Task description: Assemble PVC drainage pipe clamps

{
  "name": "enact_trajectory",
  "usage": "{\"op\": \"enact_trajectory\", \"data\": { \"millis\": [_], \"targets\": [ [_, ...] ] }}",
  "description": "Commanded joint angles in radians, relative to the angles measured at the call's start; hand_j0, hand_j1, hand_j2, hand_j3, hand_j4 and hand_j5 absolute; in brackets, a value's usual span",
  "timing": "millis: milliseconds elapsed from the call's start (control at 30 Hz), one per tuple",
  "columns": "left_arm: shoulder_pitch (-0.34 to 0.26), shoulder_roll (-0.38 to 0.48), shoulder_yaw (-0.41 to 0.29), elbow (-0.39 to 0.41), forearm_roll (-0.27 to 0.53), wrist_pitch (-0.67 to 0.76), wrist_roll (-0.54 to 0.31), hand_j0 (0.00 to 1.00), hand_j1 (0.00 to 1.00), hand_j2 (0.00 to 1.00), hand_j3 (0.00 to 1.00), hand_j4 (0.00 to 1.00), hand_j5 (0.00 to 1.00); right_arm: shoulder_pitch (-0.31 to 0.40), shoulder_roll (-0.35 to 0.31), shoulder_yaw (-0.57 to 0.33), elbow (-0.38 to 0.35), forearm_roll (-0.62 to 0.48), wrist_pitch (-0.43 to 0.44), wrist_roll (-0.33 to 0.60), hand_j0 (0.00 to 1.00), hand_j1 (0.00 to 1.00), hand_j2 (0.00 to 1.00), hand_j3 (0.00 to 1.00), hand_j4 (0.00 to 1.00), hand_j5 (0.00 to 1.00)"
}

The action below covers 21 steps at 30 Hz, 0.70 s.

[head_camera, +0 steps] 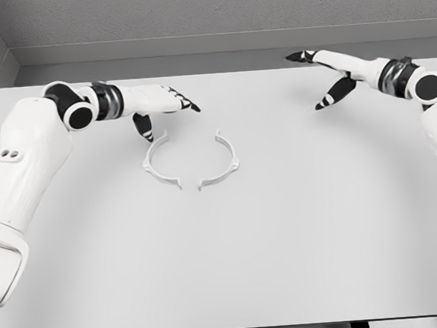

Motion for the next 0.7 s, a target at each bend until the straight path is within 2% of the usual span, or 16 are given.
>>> {"op": "enact_trajectory", "data": {
  "millis": [0, 100, 300, 333, 400, 433, 600, 633, 667],
  "targets": [
    [0.0, -0.011, -0.001, 0.0, -0.013, 0.003, 0.002, 1.0, 1.0, 1.0, 1.0, 1.0, 1.0, 0.002, -0.028, -0.016, -0.017, -0.009, 0.003, 0.0, 1.0, 1.0, 1.0, 1.0, 1.0, 1.0],
    [0.0, -0.017, -0.001, 0.0, -0.008, 0.003, 0.018, 1.0, 1.0, 1.0, 1.0, 1.0, 1.0, 0.014, -0.049, -0.016, -0.095, -0.009, 0.003, 0.0, 1.0, 1.0, 1.0, 1.0, 1.0, 1.0],
    [-0.005, -0.038, -0.001, 0.0, -0.01, 0.003, 0.03, 1.0, 1.0, 1.0, 1.0, 1.0, 1.0, 0.057, -0.042, -0.013, -0.14, -0.006, 0.003, 0.0, 1.0, 1.0, 1.0, 1.0, 1.0, 1.0],
    [-0.005, -0.04, -0.001, 0.0, -0.01, 0.003, 0.036, 1.0, 1.0, 1.0, 1.0, 1.0, 1.0, 0.071, -0.045, -0.013, -0.172, -0.006, 0.003, 0.0, 1.0, 1.0, 1.0, 1.0, 1.0, 1.0],
    [-0.005, -0.042, -0.001, 0.0, -0.01, 0.003, 0.044, 1.0, 1.0, 1.0, 1.0, 1.0, 1.0, 0.127, -0.056, -0.018, -0.304, -0.009, 0.003, 0.0, 1.0, 1.0, 1.0, 1.0, 1.0, 1.0],
    [-0.005, -0.042, -0.001, 0.0, -0.01, 0.003, 0.047, 1.0, 1.0, 1.0, 1.0, 1.0, 1.0, 0.149, -0.06, -0.018, -0.336, -0.009, 0.003, 0.0, 1.0, 1.0, 1.0, 1.0, 1.0, 1.0],
    [-0.02, -0.04, -0.001, -0.002, -0.008, 0.003, 0.056, 1.0, 1.0, 1.0, 1.0, 1.0, 1.0, 0.147, -0.054, -0.018, -0.309, -0.023, 0.003, 0.0, 1.0, 1.0, 1.0, 1.0, 1.0, 1.0],
    [-0.021, -0.016, 0.01, -0.008, 0.005, 0.003, 0.062, 1.0, 1.0, 1.0, 1.0, 1.0, 1.0, 0.147, -0.053, -0.016, -0.31, -0.023, 0.003, 0.0, 1.0, 1.0, 1.0, 1.0, 1.0, 1.0],
    [-0.021, 0.041, 0.011, -0.04, 0.056, 0.003, 0.07, 1.0, 1.0, 1.0, 1.0, 1.0, 1.0, 0.147, -0.054, -0.016, -0.309, -0.023, 0.003, 0.0, 1.0, 1.0, 1.0, 1.0, 1.0, 1.0]
  ]
}}
